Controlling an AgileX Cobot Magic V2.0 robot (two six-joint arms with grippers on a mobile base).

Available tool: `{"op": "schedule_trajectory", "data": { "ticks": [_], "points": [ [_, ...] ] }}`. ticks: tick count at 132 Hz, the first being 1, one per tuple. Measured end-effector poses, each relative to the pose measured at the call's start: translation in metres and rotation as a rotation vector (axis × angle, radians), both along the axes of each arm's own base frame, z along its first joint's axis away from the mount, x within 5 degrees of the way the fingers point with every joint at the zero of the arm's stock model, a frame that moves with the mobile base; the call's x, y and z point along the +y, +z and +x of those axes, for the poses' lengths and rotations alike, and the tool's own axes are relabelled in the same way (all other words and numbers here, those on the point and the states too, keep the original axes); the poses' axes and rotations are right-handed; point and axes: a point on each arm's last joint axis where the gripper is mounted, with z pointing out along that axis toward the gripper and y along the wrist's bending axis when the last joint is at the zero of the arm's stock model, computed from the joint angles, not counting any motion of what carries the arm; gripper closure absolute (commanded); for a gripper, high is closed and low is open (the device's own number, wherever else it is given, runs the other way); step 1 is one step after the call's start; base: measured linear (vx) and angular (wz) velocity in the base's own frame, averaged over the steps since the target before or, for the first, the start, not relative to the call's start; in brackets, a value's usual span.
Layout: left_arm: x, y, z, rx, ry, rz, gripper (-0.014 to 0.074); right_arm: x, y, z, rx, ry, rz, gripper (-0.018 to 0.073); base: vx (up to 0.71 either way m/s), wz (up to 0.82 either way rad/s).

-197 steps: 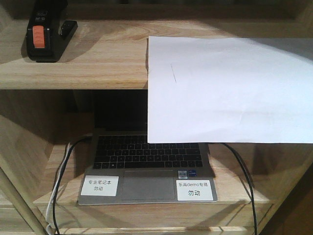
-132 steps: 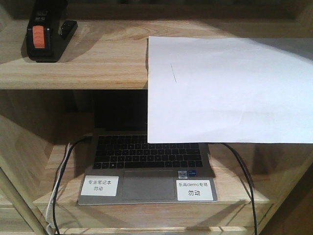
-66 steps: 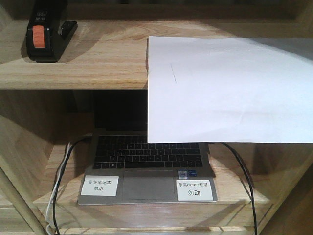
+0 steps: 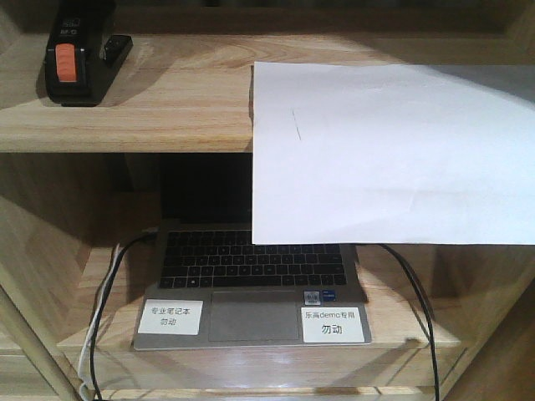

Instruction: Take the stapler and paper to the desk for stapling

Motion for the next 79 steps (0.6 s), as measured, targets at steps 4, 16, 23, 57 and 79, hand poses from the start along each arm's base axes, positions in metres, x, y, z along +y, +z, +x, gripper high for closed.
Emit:
{"op": "schedule_trajectory", "data": {
  "ticks": [4,16,23,57,79],
  "points": [
    [0.0,0.001,0.0,-0.011,0.001,0.0,0.0603,0.0,0.002,0.0,-0.017,-0.001,-0.001,0.0569,0.0,0.0],
    [0.001,0.006,0.0,-0.069,0.008,0.0,0.0603,0.0,0.009,0.0,-0.099,-0.005,-0.003,0.0569,0.0,0.0],
    [0.001,0.01,0.0,-0.115,0.014,-0.001,0.0603,-0.001,0.015,-0.001,-0.163,-0.008,-0.005,0.0569,0.0,0.0],
    [0.005,0.043,-0.008,-0.485,0.058,-0.003,0.0603,-0.001,0.042,-0.008,-0.405,-0.018,-0.012,0.0568,0.0,0.0],
    [0.006,0.088,-0.023,-0.674,0.066,-0.008,0.0603,-0.001,0.092,-0.024,-0.569,-0.019,-0.016,0.0566,0.0,0.0]
  ]
}}
